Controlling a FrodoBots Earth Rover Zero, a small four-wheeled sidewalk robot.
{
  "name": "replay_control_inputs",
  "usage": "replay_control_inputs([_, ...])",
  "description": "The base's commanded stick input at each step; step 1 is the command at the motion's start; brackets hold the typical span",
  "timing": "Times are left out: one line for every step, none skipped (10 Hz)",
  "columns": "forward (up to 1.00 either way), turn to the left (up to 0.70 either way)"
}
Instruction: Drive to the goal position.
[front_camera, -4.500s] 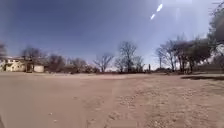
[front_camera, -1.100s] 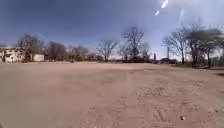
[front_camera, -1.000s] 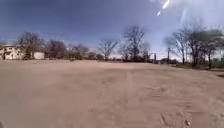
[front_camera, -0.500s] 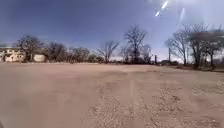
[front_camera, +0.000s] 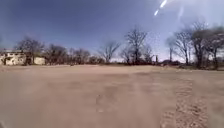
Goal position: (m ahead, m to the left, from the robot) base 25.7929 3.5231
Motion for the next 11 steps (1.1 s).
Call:
replay_control_inputs([1.00,0.00])
replay_control_inputs([1.00,0.00])
replay_control_inputs([1.00,0.00])
replay_control_inputs([1.00,0.00])
replay_control_inputs([1.00,0.00])
replay_control_inputs([1.00,0.00])
replay_control_inputs([1.00,0.00])
replay_control_inputs([1.00,0.00])
replay_control_inputs([1.00,0.00])
replay_control_inputs([1.00,0.00])
replay_control_inputs([1.00,0.00])
